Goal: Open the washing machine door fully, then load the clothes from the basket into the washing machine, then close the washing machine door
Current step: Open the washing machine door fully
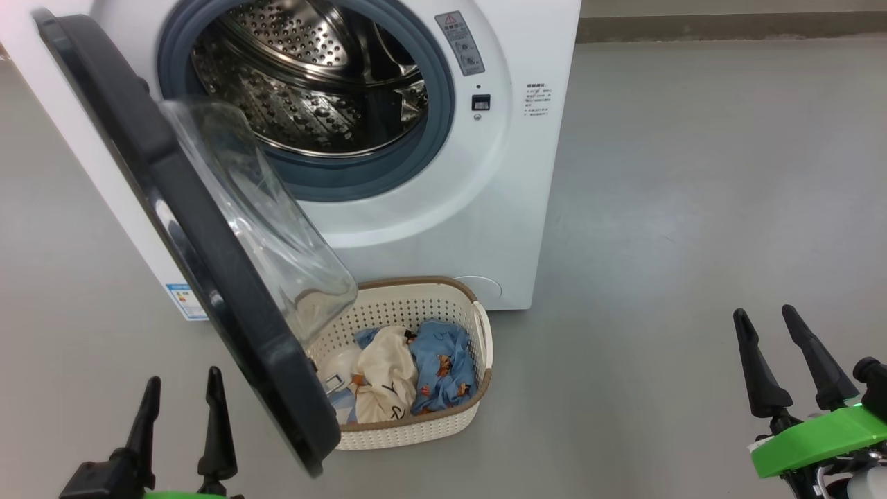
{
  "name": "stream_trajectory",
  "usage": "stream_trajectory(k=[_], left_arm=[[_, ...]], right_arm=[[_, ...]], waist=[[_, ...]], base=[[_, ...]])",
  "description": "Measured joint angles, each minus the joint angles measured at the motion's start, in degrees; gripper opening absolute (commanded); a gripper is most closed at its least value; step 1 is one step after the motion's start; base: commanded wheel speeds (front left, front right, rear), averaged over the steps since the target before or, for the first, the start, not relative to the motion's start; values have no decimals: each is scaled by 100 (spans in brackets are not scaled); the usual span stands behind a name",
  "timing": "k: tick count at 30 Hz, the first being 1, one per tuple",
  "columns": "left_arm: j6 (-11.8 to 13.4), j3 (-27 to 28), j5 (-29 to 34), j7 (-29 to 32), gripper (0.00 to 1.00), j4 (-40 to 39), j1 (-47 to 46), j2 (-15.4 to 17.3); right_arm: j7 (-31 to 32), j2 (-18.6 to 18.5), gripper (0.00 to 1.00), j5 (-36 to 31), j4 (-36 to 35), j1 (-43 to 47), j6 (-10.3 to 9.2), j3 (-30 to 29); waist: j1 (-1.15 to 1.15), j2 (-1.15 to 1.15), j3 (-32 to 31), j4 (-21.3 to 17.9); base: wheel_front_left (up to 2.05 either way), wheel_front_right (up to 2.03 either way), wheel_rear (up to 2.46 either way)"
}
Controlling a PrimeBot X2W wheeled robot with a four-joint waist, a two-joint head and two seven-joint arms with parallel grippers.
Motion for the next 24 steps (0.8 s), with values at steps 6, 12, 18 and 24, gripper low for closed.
stream_trajectory(k=[6, 12, 18, 24], left_arm=[[0, -41, -2, 0, 45, 20, -1, 0], [-1, -58, -4, 0, 0, -208, -1, -1], [68, -85, 24, -1, 0, -873, -27, 2], [99, -424, 254, -2, 0, -2074, -23, 4]], right_arm=[[0, 18, 100, 0, 32, -3, 0, 59], [0, 20, 100, 0, 49, -3, 0, 93], [0, 23, 100, 0, 53, -3, 0, 112], [0, 25, 100, 0, 59, -3, 0, 142]], waist=[[0, 0, -9, 17], [0, 0, -25, 50], [1, 0, -42, 94], [0, 0, -70, 113]], base=[[0, 0, 0], [0, 0, 0], [0, 0, 0], [0, 0, 0]])
